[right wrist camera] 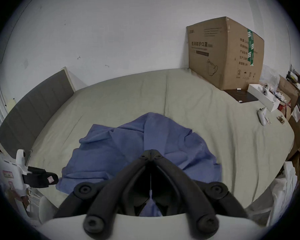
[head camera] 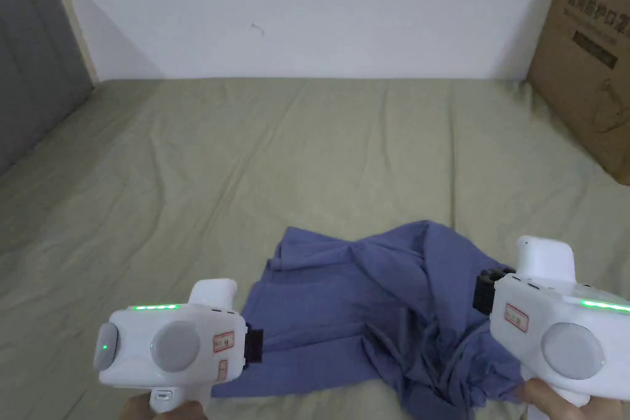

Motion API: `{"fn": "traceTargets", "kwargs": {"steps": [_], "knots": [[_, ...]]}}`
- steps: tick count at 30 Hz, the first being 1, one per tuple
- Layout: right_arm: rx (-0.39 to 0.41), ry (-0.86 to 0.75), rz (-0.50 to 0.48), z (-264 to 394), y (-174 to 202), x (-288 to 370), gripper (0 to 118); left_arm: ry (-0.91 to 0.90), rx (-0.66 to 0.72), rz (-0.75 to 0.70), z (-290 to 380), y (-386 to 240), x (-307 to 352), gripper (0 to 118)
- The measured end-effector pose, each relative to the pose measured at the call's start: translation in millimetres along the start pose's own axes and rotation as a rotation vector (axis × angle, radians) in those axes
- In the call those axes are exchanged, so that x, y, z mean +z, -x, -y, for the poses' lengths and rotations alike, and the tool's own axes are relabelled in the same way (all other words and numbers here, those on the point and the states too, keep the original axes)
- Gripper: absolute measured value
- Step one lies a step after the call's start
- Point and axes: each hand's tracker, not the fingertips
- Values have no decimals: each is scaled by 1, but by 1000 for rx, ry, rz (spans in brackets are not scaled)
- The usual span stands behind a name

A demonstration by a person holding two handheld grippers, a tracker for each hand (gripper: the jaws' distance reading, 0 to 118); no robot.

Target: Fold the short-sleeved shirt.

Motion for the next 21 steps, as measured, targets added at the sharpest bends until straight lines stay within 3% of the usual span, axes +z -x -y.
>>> {"fn": "traceTargets", "kwargs": {"steps": [4, 5, 6, 8, 9, 14, 16, 19, 20, 21], "knots": [[23, 12, -17, 1, 13, -3, 0, -3, 52, -4, 12, 12, -1, 0], [31, 15, -21, 2, 15, -3, 0, 4, 75, -10, 12, 16, -2, 5], [38, 17, -24, 2, 17, -4, 0, 9, 85, -30, 13, 16, -3, 27], [53, 20, -29, 2, 19, -4, 0, -20, 119, -66, 13, 24, -2, 102], [58, 22, -29, 2, 19, -4, 0, -10, 124, -73, 13, 28, -3, 113], [48, 32, -20, 2, 16, -8, 0, 40, 181, -64, 17, 41, -17, 110], [30, 41, -23, 3, 13, -11, 0, 86, 169, -57, 25, 40, -32, 93], [48, 61, -11, 7, 12, -16, 0, 62, 159, -109, 34, 32, -41, 90], [64, 66, -2, 9, 12, -17, 0, 74, 147, -99, 33, 30, -43, 81], [71, 69, 2, 9, 11, -19, 0, 90, 108, -125, 32, 28, -45, 64]]}}
